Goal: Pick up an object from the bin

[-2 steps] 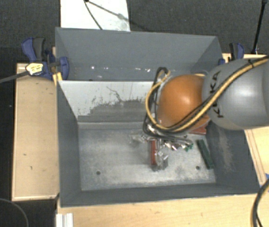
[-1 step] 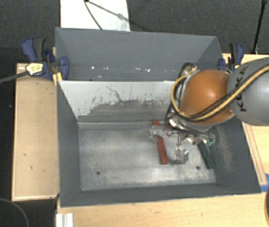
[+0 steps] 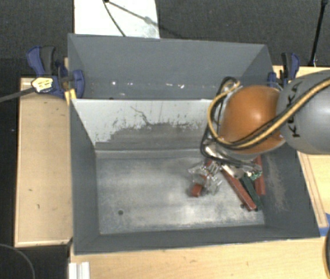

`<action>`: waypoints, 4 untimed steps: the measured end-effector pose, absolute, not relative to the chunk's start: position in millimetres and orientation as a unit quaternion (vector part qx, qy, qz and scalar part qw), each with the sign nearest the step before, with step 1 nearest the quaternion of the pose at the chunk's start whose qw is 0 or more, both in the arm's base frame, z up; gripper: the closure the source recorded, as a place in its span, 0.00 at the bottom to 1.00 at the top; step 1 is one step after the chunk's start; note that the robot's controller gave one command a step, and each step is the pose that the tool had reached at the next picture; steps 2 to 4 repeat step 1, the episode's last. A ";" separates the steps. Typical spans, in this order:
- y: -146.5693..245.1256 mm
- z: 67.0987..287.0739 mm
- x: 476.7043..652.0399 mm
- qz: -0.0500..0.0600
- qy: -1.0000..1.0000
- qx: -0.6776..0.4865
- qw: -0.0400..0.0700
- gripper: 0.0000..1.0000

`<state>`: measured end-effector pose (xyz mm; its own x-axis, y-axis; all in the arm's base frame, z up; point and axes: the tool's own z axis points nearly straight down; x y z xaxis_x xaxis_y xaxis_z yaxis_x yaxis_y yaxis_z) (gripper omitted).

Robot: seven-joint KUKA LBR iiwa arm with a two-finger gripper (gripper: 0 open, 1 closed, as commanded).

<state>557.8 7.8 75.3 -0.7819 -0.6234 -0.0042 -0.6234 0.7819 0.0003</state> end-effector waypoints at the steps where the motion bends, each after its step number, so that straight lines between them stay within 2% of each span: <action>1: 16.6 208.0 571.5 -0.001 0.946 -0.323 0.006 1.00; 4: 16.6 208.0 571.5 -0.001 0.946 -0.323 0.006 1.00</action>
Offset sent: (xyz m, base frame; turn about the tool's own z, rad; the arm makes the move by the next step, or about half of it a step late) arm 0.0110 0.0082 0.1273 0.0047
